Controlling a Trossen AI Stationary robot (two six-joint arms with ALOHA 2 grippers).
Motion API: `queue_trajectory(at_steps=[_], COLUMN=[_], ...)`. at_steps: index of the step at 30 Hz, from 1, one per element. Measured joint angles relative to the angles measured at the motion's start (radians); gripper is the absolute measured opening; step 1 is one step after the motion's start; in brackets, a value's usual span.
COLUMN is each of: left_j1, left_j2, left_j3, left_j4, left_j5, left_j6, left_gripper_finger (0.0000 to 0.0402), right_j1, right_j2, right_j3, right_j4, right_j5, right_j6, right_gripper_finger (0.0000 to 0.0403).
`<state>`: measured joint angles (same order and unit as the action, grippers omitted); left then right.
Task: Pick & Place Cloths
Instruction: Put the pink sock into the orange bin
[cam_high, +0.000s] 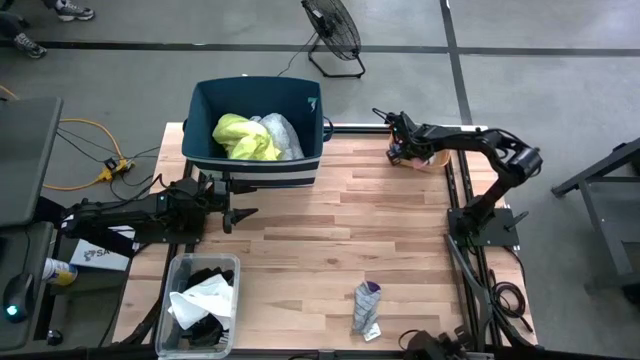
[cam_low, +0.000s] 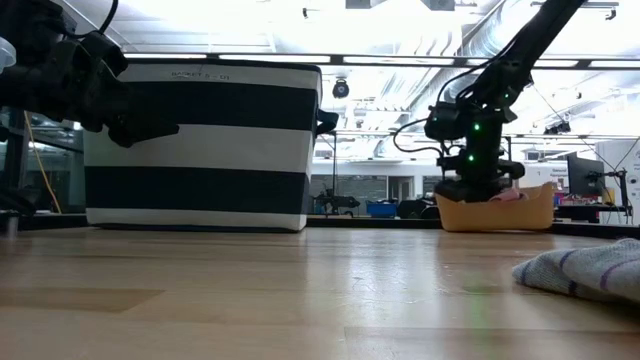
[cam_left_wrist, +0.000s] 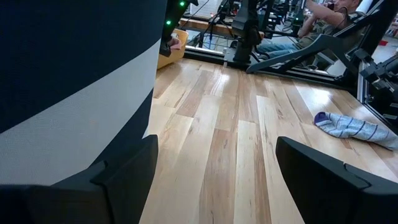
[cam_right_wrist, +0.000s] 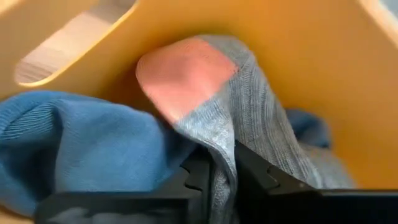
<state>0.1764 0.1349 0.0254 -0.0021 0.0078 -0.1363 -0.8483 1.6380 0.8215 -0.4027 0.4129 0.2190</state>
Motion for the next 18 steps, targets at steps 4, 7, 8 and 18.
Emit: queue_trajectory(at_steps=[4, 7, 8, 18], left_j1=[0.0, 0.0, 0.0, 0.0], left_j2=[0.0, 0.0, 0.0, 0.0], left_j3=[0.0, 0.0, 0.0, 0.0], left_j4=[0.0, 0.0, 0.0, 0.0], left_j5=[0.0, 0.0, 0.0, 0.0], left_j6=[0.0, 0.0, 0.0, 0.0], left_gripper_finger=[0.0321, 0.0321, 0.0321, 0.0321], right_j1=[0.009, 0.012, 0.013, 0.031], right_j2=[-0.025, -0.06, -0.071, -0.194], right_j3=[0.0, 0.0, 0.0, 0.0], right_j4=[-0.02, -0.038, -0.044, -0.118], right_j5=[0.097, 0.167, 0.173, 0.149], right_j6=[0.022, 0.053, 0.056, 0.098], right_gripper_finger=[0.0073, 0.0103, 0.0114, 0.0186])
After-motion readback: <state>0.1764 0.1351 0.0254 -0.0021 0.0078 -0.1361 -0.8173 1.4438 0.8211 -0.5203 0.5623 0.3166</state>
